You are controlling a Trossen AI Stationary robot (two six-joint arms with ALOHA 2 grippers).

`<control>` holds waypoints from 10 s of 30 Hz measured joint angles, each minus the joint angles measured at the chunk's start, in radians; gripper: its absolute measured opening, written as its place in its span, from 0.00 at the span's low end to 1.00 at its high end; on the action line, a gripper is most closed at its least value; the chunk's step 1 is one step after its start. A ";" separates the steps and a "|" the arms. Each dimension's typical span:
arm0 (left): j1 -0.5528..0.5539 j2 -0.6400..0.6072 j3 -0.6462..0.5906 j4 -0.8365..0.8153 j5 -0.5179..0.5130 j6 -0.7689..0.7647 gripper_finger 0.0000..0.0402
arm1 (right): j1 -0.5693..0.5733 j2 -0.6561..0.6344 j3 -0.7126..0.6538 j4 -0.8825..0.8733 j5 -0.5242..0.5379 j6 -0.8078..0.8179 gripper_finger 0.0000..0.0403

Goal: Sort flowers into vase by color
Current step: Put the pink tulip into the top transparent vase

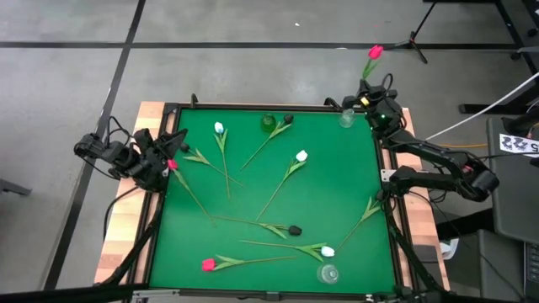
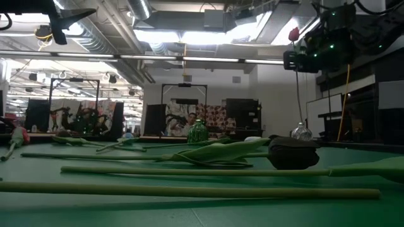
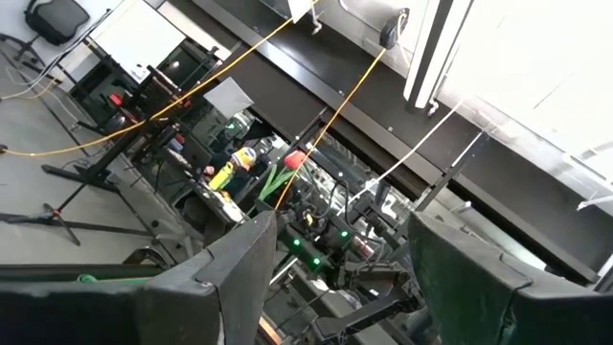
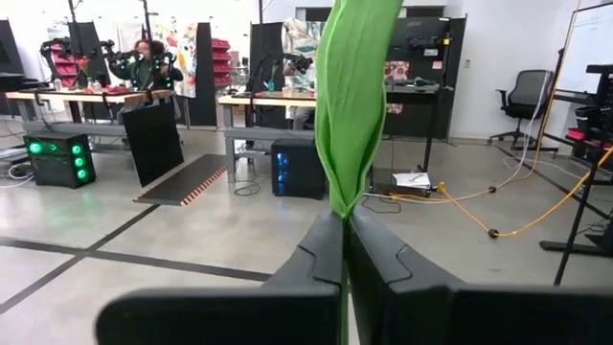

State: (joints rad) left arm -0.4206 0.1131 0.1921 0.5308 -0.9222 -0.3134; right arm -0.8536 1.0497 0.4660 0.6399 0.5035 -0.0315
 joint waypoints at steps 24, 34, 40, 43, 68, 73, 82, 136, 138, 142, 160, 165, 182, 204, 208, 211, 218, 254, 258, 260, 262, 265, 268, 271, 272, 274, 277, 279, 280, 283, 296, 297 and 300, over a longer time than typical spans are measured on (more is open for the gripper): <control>0.000 0.000 0.000 0.000 -0.006 0.000 0.58 | 0.002 -0.030 -0.004 0.065 -0.008 -0.001 0.02; 0.000 0.000 0.000 0.000 -0.006 0.005 0.58 | 0.002 -0.043 -0.004 -0.016 0.000 -0.003 0.02; 0.000 0.000 0.000 0.000 -0.006 0.009 0.58 | 0.002 -0.042 -0.004 -0.007 0.000 -0.004 0.02; 0.000 0.000 0.000 0.000 -0.006 0.010 0.58 | 0.002 -0.042 -0.004 0.032 0.000 -0.009 0.02; 0.000 0.000 0.000 0.000 -0.006 0.009 0.58 | 0.000 -0.016 -0.003 0.047 -0.003 -0.026 0.02; 0.000 0.000 0.000 0.000 -0.006 0.010 0.58 | 0.000 -0.017 -0.003 0.050 -0.007 -0.026 0.02; 0.000 0.000 0.000 -0.002 -0.007 0.010 0.58 | 0.000 -0.017 -0.003 0.006 -0.007 -0.026 0.02; 0.000 0.000 0.000 -0.109 -0.008 -0.073 0.58 | -0.031 0.046 -0.163 0.130 -0.070 0.067 0.02; 0.000 0.000 0.000 -0.109 -0.008 -0.073 0.58 | -0.031 0.046 -0.163 0.127 -0.071 0.065 0.02; 0.000 0.000 0.000 -0.109 -0.007 -0.073 0.58 | -0.031 0.046 -0.163 0.121 -0.091 0.050 0.02; 0.000 0.000 0.000 -0.111 -0.008 -0.073 0.58 | -0.031 0.060 -0.165 0.100 -0.113 0.077 0.02; 0.000 0.000 0.000 -0.111 -0.008 -0.073 0.58 | -0.031 0.061 -0.167 0.111 -0.113 0.077 0.05; 0.000 0.000 0.000 -0.113 -0.007 -0.073 0.58 | -0.031 0.061 -0.169 0.108 -0.094 0.078 0.36; 0.000 0.000 0.000 -0.130 -0.007 -0.082 0.58 | 0.009 -0.184 -0.084 0.107 -0.213 0.073 0.46; 0.000 0.000 0.000 -0.130 -0.007 -0.085 0.58 | 0.092 -0.237 0.082 -0.221 -0.292 0.067 0.46; -0.001 0.000 0.000 -0.131 0.003 -0.104 0.58 | 0.182 -0.227 0.243 -0.506 -0.324 0.025 0.46; -0.005 0.028 0.000 -0.130 0.129 -0.155 0.58 | 0.361 -0.193 0.523 -0.865 -0.314 0.003 0.46; -0.005 0.462 0.770 -0.827 0.594 -0.306 0.58 | 0.917 0.557 0.783 -0.644 -0.321 0.373 0.46; -0.005 0.452 0.812 -1.009 0.581 -0.337 0.58 | 0.942 0.697 0.931 -0.642 -0.308 0.363 0.46; -0.004 0.450 0.829 -1.067 0.577 -0.355 0.58 | 0.948 0.768 1.006 -0.644 -0.297 0.359 0.46; -0.004 0.449 0.839 -1.112 0.571 -0.358 0.58 | 0.947 0.839 1.085 -0.641 -0.294 0.360 0.46; -0.004 0.447 0.843 -1.142 0.569 -0.356 0.58 | 0.956 0.947 1.210 -0.640 -0.293 0.372 0.46; -0.004 0.440 0.843 -1.167 0.569 -0.341 0.58 | 0.978 1.055 1.339 -0.644 -0.276 0.370 0.46; -0.004 0.428 0.843 -1.192 0.569 -0.322 0.58 | 1.002 1.158 1.470 -0.645 -0.242 0.364 0.46; -0.004 0.423 0.843 -1.195 0.569 -0.316 0.58 | 1.009 1.188 1.510 -0.646 -0.230 0.364 0.46; -0.004 0.411 0.843 -1.205 0.569 -0.309 0.58 | 1.018 1.250 1.583 -0.644 -0.195 0.363 0.46; -0.004 0.394 0.843 -1.202 0.569 -0.298 0.58 | 1.028 1.327 1.663 -0.650 -0.162 0.364 0.46; -0.004 0.388 0.843 -1.202 0.569 -0.281 0.58 | 1.035 1.376 1.706 -0.642 -0.134 0.364 0.46; -0.004 0.384 0.843 -1.203 0.568 -0.273 0.58 | 1.038 1.395 1.715 -0.648 -0.128 0.364 0.46; -0.004 0.380 0.843 -1.208 0.548 -0.264 0.58 | 1.048 1.453 1.732 -0.643 -0.110 0.365 0.46; -0.004 0.380 0.843 -1.329 0.524 -0.333 0.58 | 1.078 1.580 1.740 -0.570 -0.068 0.406 0.46; -0.004 0.380 0.843 -1.339 0.524 -0.333 0.58 | 1.080 1.593 1.750 -0.570 -0.069 0.416 0.46; -0.004 0.380 0.843 -1.368 0.524 -0.322 0.58 | 1.084 1.631 1.787 -0.573 -0.067 0.410 0.46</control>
State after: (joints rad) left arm -0.4248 0.4931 1.0355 -0.8377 -0.3977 -0.6352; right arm 0.2302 2.6808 2.2531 0.0672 0.4362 0.3782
